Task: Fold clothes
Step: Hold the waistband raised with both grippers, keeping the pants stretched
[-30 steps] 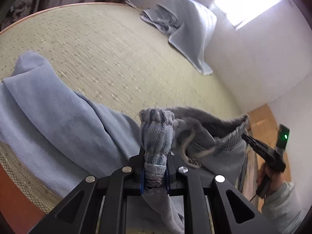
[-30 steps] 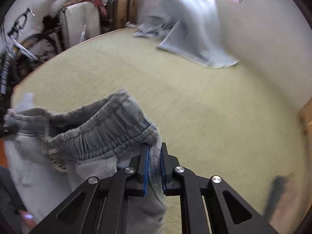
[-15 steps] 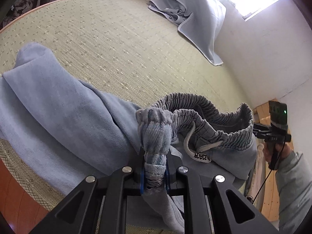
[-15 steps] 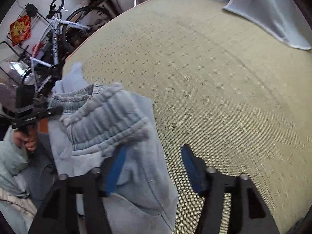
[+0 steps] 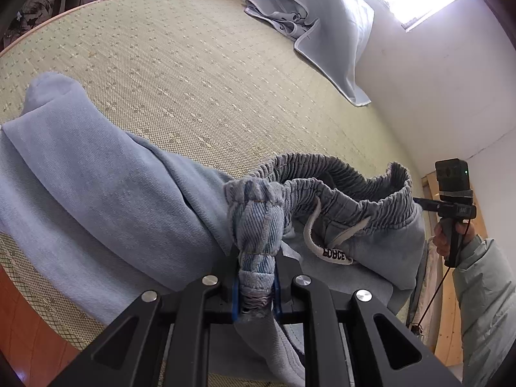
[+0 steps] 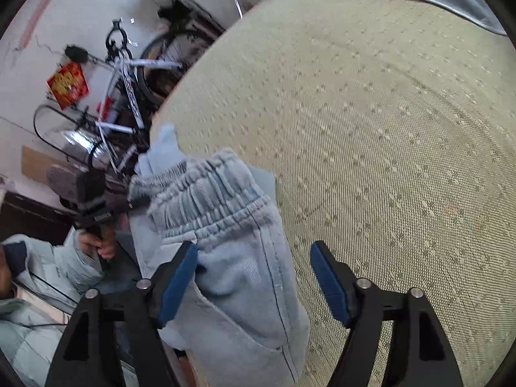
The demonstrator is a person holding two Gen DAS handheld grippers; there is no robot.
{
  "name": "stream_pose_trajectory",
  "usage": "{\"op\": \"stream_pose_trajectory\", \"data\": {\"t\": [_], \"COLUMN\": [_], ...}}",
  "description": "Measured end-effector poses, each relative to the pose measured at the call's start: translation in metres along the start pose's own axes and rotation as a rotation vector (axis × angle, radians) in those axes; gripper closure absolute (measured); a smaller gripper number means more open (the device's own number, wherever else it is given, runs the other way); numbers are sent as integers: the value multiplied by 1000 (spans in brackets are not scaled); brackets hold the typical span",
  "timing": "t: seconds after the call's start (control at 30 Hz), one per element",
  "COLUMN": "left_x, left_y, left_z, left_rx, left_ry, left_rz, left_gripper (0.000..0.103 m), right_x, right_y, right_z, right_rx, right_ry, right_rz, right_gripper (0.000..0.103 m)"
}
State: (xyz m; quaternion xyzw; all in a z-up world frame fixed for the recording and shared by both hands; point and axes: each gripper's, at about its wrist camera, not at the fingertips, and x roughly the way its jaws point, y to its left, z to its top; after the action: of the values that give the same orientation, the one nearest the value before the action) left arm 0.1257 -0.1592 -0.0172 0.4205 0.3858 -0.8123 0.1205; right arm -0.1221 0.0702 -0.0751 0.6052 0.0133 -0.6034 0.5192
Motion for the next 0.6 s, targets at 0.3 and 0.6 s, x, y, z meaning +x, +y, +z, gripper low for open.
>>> {"op": "stream_pose_trajectory", "data": {"t": [0.3,0.6], "left_x": [1,1], "left_y": [2,3], "left_z": [-2,-2], "left_rx": [2,-1], "left_ry": [3,5], "left_rz": [13,19], "left_gripper": [89,89], "right_x": [37,90], "right_y": [-25,-33], "right_z": [17,32], "right_rx": [66,91], "right_ry": [-41,6], "right_rz": [153,162], "right_gripper": [19,18]}}
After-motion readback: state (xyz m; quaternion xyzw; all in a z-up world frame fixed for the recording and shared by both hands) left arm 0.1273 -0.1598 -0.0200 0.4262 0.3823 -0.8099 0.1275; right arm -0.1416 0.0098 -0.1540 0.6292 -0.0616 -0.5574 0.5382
